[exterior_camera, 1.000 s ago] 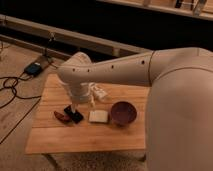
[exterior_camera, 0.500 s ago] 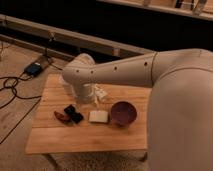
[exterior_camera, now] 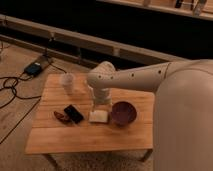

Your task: Pick up the ceramic bowl

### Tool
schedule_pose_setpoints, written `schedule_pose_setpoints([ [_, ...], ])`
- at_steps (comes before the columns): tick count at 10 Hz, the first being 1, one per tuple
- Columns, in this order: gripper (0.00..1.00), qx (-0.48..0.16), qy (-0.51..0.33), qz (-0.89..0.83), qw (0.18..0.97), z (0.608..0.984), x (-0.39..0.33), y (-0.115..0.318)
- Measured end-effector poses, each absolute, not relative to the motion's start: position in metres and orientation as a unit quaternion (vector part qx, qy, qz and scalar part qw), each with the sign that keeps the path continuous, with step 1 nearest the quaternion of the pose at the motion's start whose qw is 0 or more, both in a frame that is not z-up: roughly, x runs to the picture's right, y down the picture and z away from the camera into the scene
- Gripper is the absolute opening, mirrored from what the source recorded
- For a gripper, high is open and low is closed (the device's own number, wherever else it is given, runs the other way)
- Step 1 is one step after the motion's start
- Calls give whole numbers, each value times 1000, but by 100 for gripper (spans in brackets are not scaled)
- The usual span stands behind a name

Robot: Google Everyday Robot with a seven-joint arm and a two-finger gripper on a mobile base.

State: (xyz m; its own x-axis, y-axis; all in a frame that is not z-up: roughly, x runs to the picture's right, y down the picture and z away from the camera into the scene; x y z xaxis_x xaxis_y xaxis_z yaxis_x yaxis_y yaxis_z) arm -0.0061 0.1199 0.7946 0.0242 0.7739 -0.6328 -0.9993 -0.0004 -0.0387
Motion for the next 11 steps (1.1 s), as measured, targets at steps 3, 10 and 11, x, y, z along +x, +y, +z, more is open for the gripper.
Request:
schedule_pose_setpoints([
  [3,65,-248,229,663,669,822,19,132],
  [10,25,-257,243,641,681,857,20,145],
  [11,17,-262,245,644,676,858,19,146],
])
